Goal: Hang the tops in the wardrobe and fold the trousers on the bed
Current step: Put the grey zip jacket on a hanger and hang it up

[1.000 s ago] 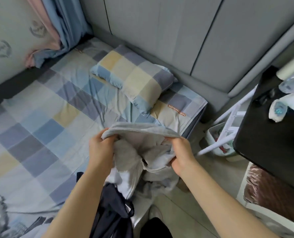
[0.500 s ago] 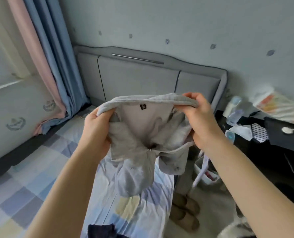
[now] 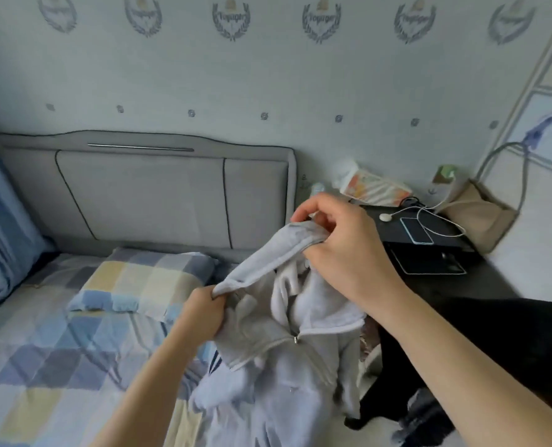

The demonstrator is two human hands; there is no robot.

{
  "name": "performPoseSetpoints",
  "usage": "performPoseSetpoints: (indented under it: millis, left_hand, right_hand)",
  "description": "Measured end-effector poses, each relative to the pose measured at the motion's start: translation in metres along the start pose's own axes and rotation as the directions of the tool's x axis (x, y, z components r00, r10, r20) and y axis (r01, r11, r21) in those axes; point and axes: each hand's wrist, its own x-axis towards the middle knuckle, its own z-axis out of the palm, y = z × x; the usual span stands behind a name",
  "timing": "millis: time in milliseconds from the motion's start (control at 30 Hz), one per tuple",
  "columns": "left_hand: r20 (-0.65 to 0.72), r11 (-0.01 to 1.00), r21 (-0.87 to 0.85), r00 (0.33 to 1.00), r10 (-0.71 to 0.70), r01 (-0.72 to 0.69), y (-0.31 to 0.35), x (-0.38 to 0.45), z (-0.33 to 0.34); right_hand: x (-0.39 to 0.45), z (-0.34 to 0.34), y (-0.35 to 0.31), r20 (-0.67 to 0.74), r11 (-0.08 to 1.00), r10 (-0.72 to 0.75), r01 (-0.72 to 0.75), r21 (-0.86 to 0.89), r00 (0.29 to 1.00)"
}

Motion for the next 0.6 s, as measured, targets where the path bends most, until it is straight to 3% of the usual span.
performPoseSetpoints:
  millis: [67, 100, 167, 233, 267, 333, 367, 433, 500, 600]
  left_hand:
    - [0.047, 0.964, -0.252, 0.996, -0.08, 0.09, 0.023, -0.008, 0.018]
    - [0.102, 0.889, -0.433, 0.988, -0.115, 0.148, 0.032, -0.009, 0.027]
    - [0.224, 0.742, -0.617, 0.963, -0.152, 0.261, 0.047, -0.01, 0.042]
    - [0.321, 0.68, -0.665, 0.94, -0.112, 0.308, 0.077, -0.025, 0.08]
    - [0.299, 0.68, -0.678, 0.95, -0.09, 0.278, 0.091, -0.034, 0.098]
    - [0.297, 0.736, -0.647, 0.955, 0.003, 0.199, 0.121, -0.059, 0.133]
    - [0.423, 0.76, -0.592, 0.906, 0.01, 0.268, 0.138, -0.074, 0.149]
    - [0.689, 0.787, -0.464, 0.724, 0.033, 0.406, 0.166, -0.097, 0.178]
    - [0.808, 0.808, -0.386, 0.586, 0.063, 0.445, 0.188, -0.114, 0.208]
    - [0.856, 0.822, -0.34, 0.513, 0.068, 0.456, 0.215, -0.14, 0.262]
  right_hand:
    - [-0.014, -0.024, 0.013, -0.048, 0.991, 0.015, -0.021, -0.13, 0.999]
    - [-0.02, -0.04, 0.023, -0.067, 0.98, 0.042, -0.054, -0.193, 0.997]
    - [-0.032, -0.069, 0.049, -0.086, 0.946, 0.141, -0.16, -0.282, 0.986]
    - [-0.054, -0.119, 0.076, -0.108, 0.884, 0.292, -0.312, -0.35, 0.95]
    - [-0.065, -0.142, 0.088, -0.103, 0.849, 0.363, -0.375, -0.373, 0.926]
    - [-0.096, -0.194, 0.109, -0.127, 0.769, 0.477, -0.483, -0.42, 0.87]
    - [-0.113, -0.22, 0.124, -0.141, 0.733, 0.537, -0.542, -0.41, 0.832]
    - [-0.151, -0.268, 0.15, -0.125, 0.697, 0.674, -0.683, -0.217, 0.728]
    - [-0.189, -0.305, 0.173, -0.074, 0.604, 0.797, -0.788, 0.117, 0.6]
    - [-0.24, -0.356, 0.196, 0.074, 0.338, 0.896, -0.781, 0.525, 0.437]
